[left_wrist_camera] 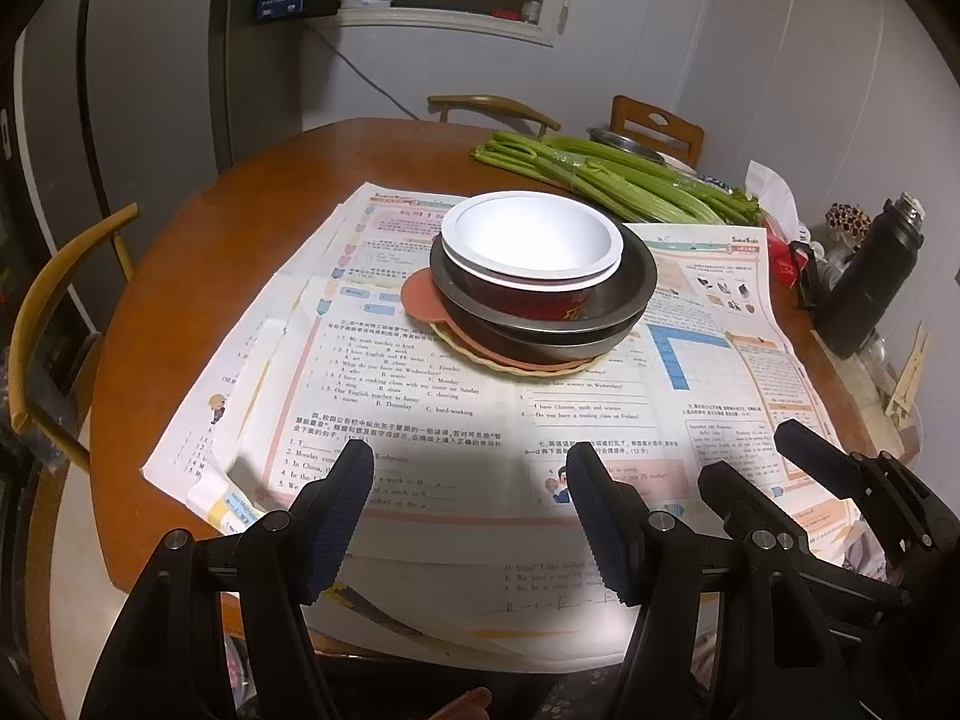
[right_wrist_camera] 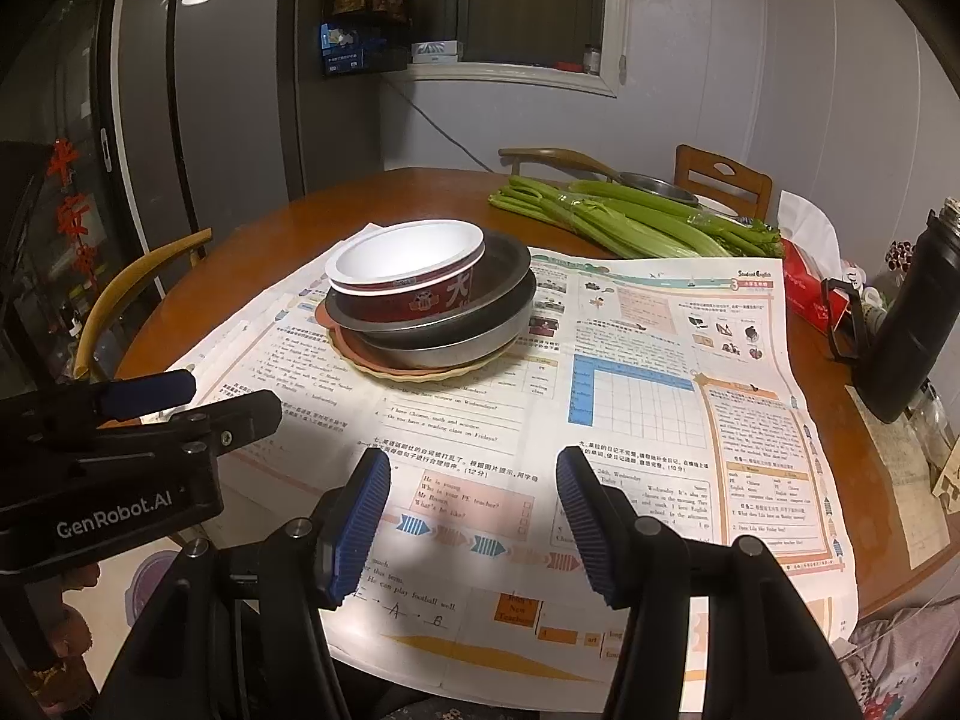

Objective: Organize plates and bowls

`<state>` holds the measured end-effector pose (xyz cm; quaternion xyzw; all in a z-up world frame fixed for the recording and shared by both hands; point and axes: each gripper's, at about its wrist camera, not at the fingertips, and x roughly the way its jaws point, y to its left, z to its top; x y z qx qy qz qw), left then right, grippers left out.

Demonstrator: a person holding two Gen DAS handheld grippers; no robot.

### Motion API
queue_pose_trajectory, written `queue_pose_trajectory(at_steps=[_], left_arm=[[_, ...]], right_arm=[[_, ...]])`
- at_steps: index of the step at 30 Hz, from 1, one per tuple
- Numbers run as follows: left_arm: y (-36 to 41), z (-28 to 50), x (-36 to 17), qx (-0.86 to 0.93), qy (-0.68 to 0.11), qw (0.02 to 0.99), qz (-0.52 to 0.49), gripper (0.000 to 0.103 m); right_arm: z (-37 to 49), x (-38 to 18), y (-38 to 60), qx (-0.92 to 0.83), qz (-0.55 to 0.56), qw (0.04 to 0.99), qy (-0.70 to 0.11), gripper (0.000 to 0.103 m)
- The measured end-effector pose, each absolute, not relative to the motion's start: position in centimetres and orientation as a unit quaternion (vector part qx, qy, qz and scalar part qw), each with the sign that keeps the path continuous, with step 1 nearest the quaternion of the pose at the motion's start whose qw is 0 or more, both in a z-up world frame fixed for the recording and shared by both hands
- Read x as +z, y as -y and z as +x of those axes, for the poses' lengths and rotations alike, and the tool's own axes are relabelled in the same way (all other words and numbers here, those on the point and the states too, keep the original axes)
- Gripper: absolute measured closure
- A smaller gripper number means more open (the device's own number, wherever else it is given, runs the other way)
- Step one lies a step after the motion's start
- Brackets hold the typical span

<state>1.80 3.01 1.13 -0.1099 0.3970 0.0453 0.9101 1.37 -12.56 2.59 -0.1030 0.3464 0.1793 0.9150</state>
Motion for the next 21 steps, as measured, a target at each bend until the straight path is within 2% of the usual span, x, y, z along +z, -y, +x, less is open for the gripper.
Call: queue_pose_trajectory(at_steps=[21], left_arm=[[-3.03,1.66,1.00,0.047,-0.397,0.910,-0.110,0.035]], right_arm=[[1.06,2.44,12.64,0.179,-0.098,0.914,-0.350,0.046]])
